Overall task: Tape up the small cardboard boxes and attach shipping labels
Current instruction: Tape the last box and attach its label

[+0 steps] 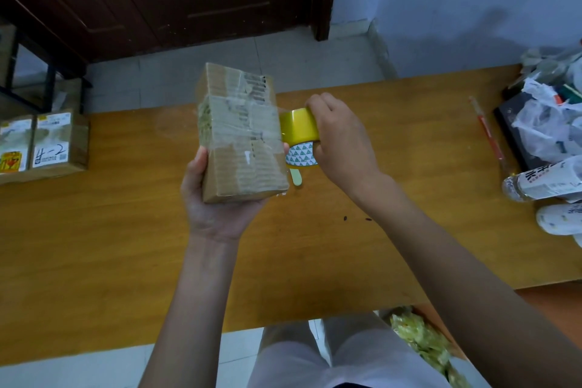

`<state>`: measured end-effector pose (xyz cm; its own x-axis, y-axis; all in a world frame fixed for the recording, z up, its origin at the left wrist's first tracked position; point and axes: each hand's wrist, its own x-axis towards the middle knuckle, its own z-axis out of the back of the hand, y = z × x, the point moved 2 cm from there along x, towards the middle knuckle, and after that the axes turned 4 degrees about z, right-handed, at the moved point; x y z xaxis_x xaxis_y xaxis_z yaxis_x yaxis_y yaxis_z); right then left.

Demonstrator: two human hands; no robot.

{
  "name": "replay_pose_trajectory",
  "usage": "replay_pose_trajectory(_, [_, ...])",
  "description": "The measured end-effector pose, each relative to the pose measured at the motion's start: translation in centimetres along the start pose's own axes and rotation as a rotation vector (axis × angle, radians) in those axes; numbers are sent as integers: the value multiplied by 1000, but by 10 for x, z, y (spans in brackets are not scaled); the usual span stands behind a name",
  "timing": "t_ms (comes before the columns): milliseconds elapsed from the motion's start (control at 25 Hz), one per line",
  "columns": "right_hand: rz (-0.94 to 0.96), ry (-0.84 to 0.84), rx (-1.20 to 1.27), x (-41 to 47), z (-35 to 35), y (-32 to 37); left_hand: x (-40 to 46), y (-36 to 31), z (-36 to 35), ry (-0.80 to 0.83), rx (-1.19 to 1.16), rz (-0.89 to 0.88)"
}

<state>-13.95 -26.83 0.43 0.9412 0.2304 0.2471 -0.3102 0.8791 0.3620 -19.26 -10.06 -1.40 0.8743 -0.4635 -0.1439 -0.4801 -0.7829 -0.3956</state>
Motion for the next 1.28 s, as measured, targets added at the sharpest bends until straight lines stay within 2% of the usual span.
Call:
replay_pose_trajectory(160, [-11,-7,-30,-2,1,5,-3,3,8,-16,-66,25])
replay_pose_trajectory(280, [4,-51,-101,-3,4,9,-4,-4,17,-180,-25,40])
replay_pose_trajectory(360, [-4,-68,-167,-6,5,8,-4,-13,26,-391,215,-9])
replay_pose_trajectory(480, [-27,-78,-233,-10,4,8,-8,-23,30,-760,908,-230])
replay_pose_trajectory(560, [-30,-82,-281,-11,0,13,-11,-25,23,-821,1194,-317])
replay_pose_trajectory(640, [-43,-84,-310,-10,-3,16,-11,-22,15,-798,1260,-262])
replay_pose_trajectory(720, [-50,-48,-330,-10,-8,20,-6,-8,9,-824,1493,-95])
replay_pose_trajectory(800, [-45,14,-311,-9,-13,25,1,10,7,-937,1807,6])
replay_pose_trajectory(840, [-22,53,-286,-9,-15,27,3,17,7,-998,1844,-5])
replay_pose_trajectory(880, [14,80,-247,-10,-16,26,5,19,8,-1044,1802,-35])
replay_pose_trajectory(960, [46,74,-69,-10,-11,12,6,13,18,-1031,1638,-115])
replay_pose_trajectory(1080, [-69,-17,344,-18,0,-19,0,6,29,-950,1329,-125])
replay_pose_trajectory(1160, [-144,-75,564,-27,-4,-20,2,6,27,-924,1223,-131])
replay_pose_trajectory(1240, [-214,-155,666,-26,-6,-11,7,7,26,-901,1171,-108])
replay_pose_trajectory(1280, [-204,-202,641,-22,-3,-10,7,5,27,-898,1135,-114])
